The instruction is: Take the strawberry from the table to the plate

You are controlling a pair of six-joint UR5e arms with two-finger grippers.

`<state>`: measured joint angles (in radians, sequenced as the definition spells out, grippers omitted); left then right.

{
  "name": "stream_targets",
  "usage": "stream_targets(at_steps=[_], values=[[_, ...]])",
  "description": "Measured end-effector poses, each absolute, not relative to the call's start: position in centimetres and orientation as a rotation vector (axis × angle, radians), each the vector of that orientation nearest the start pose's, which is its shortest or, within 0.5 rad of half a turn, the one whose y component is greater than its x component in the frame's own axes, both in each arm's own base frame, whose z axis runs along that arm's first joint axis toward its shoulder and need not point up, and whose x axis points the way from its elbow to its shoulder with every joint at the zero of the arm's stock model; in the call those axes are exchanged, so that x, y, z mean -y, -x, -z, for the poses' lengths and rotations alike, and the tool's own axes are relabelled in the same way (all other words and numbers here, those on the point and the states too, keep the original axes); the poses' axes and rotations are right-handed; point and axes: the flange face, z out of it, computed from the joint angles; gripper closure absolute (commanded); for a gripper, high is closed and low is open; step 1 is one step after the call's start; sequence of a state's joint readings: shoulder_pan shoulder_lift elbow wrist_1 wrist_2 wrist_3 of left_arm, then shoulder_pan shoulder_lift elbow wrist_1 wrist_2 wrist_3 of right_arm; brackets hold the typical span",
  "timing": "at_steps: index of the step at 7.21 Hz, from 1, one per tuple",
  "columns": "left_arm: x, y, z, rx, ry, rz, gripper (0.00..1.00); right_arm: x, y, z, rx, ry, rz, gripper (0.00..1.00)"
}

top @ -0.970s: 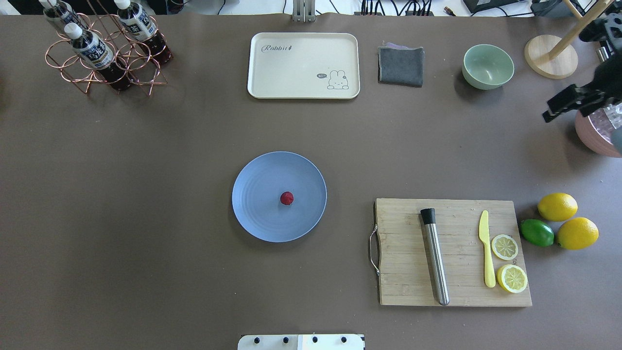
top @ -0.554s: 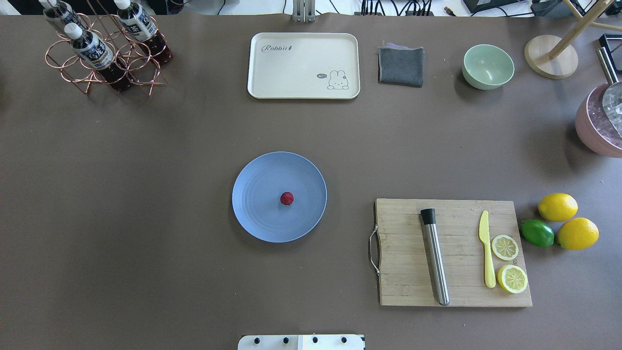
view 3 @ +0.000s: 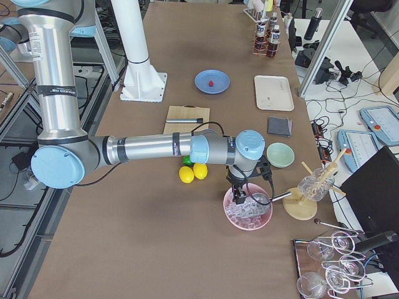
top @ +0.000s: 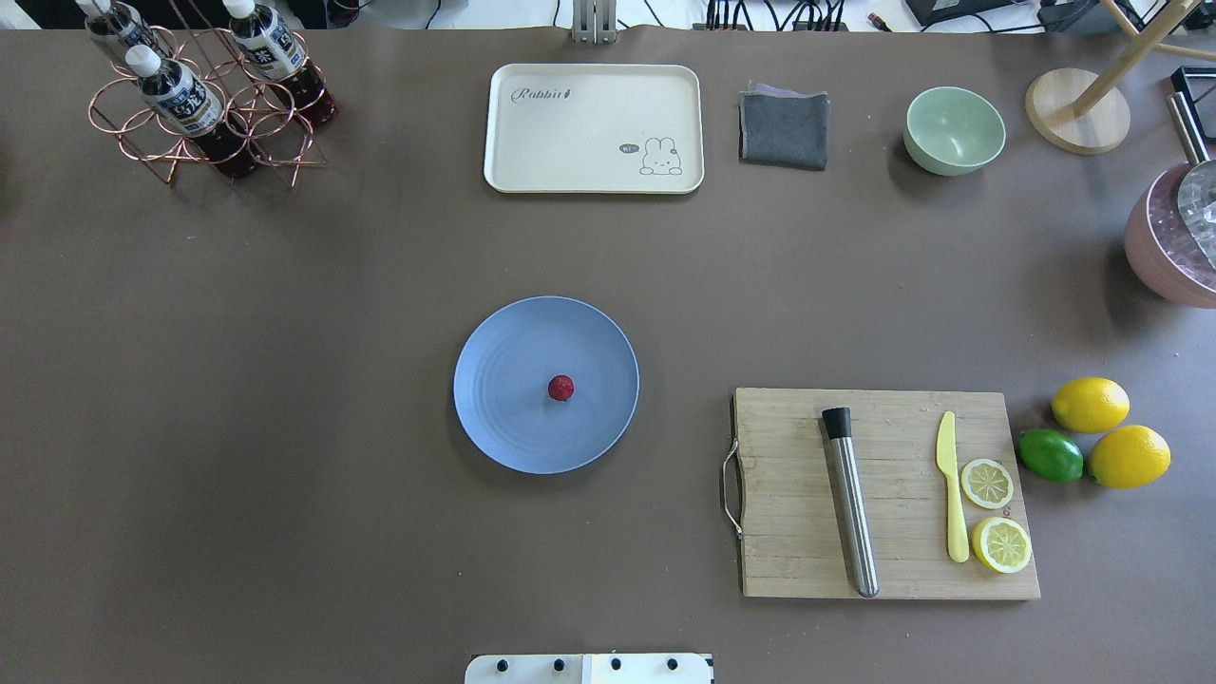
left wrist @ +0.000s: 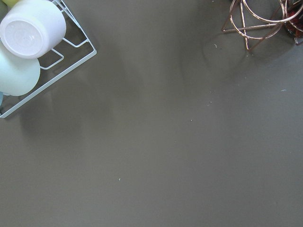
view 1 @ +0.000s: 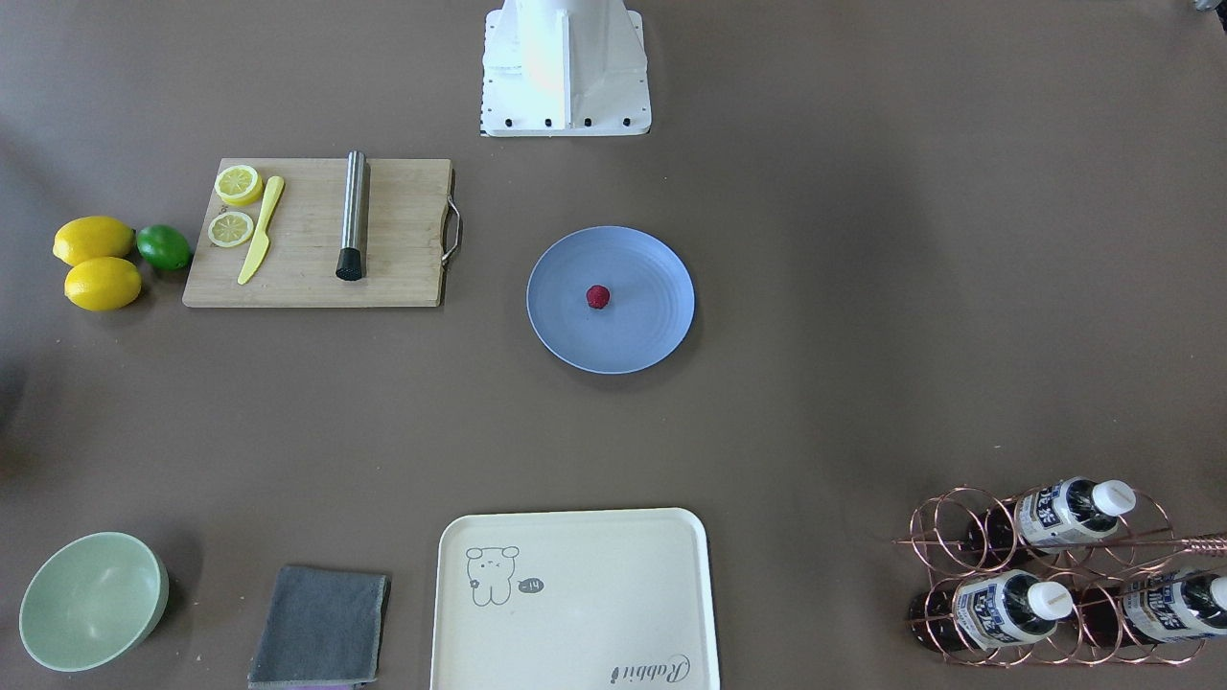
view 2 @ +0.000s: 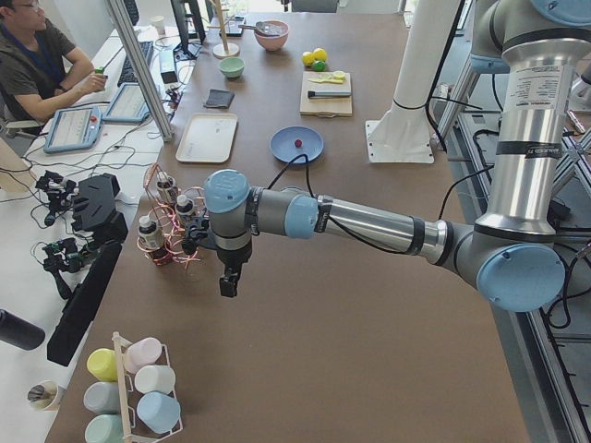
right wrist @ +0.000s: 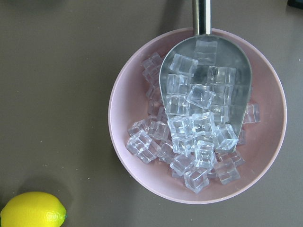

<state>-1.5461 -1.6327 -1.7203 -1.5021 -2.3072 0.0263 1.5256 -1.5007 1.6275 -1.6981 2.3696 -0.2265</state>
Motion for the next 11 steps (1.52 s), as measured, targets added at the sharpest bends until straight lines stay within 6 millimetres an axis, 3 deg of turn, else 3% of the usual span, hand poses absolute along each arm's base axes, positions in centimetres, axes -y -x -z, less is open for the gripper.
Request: stream_targets(at_steps=[5,11], values=[[52.1,5.3,-57.9,-0.739,-0.106,-0.087,0.03,52.2,-3.9,-61.6,0.801,-0.054,0.249,0.00],[52.3,5.3,-58.0,-0.739,-0.103,-0.082,0.03,52.0,-3.8,-61.7,0.808,-0.053,0.247,0.00]])
